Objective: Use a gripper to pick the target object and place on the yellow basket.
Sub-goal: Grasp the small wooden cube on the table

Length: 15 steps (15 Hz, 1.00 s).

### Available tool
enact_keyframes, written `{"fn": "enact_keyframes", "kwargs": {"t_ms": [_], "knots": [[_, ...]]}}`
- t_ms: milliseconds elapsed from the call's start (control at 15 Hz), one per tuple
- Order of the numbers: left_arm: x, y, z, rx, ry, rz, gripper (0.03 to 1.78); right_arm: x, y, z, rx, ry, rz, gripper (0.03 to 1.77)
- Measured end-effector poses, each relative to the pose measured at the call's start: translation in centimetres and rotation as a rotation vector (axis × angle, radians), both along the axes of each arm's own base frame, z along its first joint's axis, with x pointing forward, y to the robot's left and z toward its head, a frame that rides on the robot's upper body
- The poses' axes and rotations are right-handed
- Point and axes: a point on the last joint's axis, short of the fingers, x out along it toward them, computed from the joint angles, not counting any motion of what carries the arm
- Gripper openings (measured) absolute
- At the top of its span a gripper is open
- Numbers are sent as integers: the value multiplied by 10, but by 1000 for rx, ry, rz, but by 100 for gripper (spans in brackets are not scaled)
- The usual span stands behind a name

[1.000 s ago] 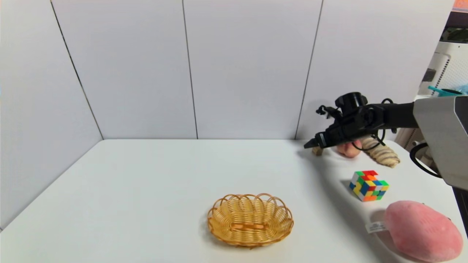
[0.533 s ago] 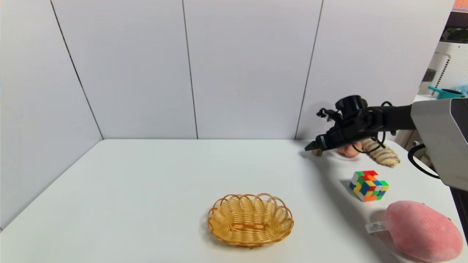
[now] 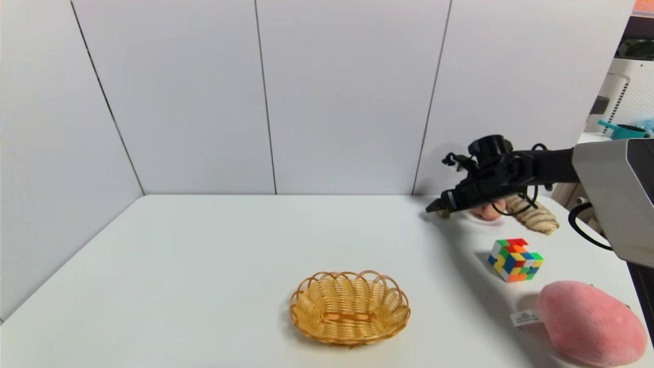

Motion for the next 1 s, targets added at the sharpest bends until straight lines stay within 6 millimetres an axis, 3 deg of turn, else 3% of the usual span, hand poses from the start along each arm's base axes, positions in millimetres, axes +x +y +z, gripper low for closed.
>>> {"fn": "enact_keyframes", "kwargs": {"t_ms": [333,533,800,867,1000], "knots": [[0,0,0,0,0,0,169,0,0,-3,-1,6,2,170],[0,0,0,0,0,0,169,1,0,-3,-3,4,7,119],[0,0,0,0,0,0,169,0,0,-3,-4,7,7,75],[0,0,0,0,0,0,169,0,0,-3,-5,7,7,35],[0,0,0,0,0,0,169,0,1,-2,-4,4,6,39]]}}
